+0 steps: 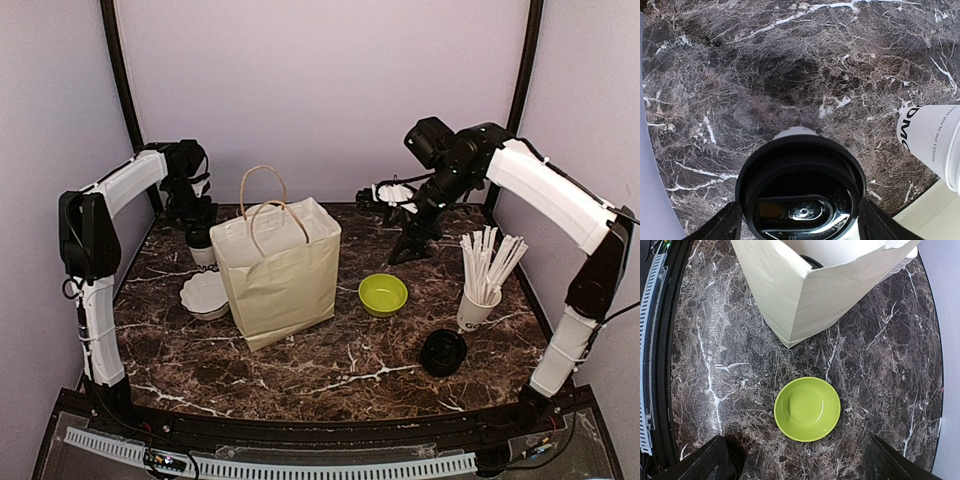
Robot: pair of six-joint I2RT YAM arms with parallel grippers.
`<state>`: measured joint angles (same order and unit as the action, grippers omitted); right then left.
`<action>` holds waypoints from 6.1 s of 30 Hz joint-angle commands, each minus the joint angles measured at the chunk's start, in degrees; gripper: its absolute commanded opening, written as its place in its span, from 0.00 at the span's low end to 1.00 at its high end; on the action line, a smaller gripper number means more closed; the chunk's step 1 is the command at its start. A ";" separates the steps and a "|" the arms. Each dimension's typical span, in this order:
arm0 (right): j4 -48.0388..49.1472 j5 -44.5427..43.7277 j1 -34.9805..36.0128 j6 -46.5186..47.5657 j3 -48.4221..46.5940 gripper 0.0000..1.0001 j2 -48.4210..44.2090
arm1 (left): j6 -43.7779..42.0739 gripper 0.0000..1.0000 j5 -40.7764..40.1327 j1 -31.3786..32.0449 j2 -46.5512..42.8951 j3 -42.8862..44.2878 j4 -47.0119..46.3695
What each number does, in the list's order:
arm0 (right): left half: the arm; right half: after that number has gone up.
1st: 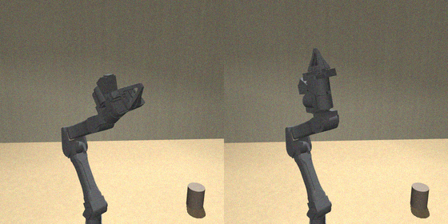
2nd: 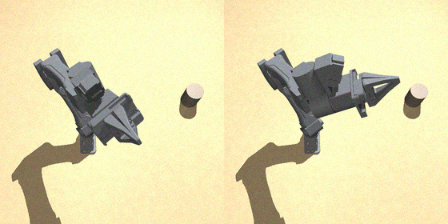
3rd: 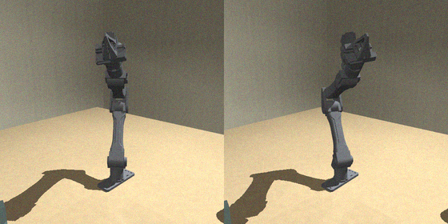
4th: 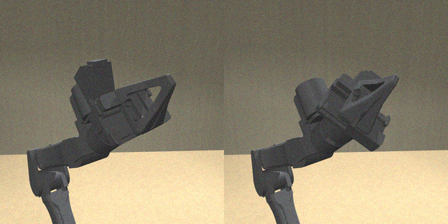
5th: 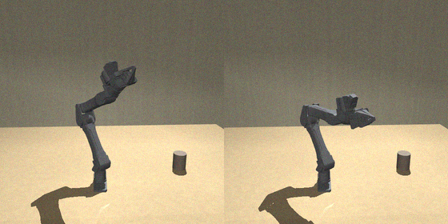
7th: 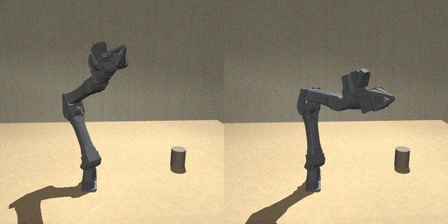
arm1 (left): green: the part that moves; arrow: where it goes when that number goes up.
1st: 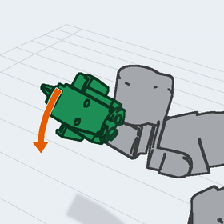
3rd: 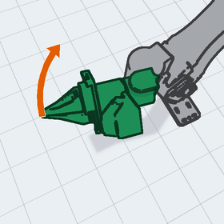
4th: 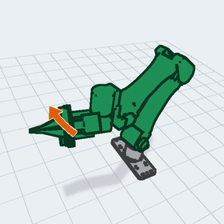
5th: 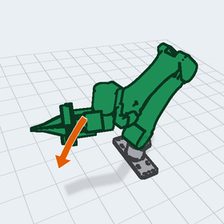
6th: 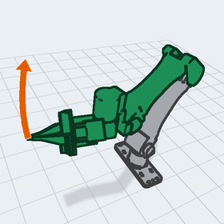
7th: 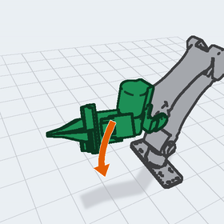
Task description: Pack the takeout coffee
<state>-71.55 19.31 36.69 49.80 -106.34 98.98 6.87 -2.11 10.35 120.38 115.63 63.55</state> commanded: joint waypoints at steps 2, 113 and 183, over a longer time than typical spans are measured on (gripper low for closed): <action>0.69 1.79 -0.30 -0.76 -1.95 0.95 0.06 | -0.99 0.82 -4.06 2.10 1.22 1.50 3.04; 26.17 2.68 19.11 -32.72 -10.99 0.00 2.74 | 1.55 0.53 29.69 24.11 -60.57 -23.53 -8.77; 21.56 0.17 27.40 -22.02 -13.41 0.00 2.78 | -9.45 0.50 -14.05 53.30 -53.29 -39.66 -20.86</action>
<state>-49.41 17.28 62.87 27.22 -120.75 104.31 -1.41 -11.25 61.10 67.81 76.71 45.47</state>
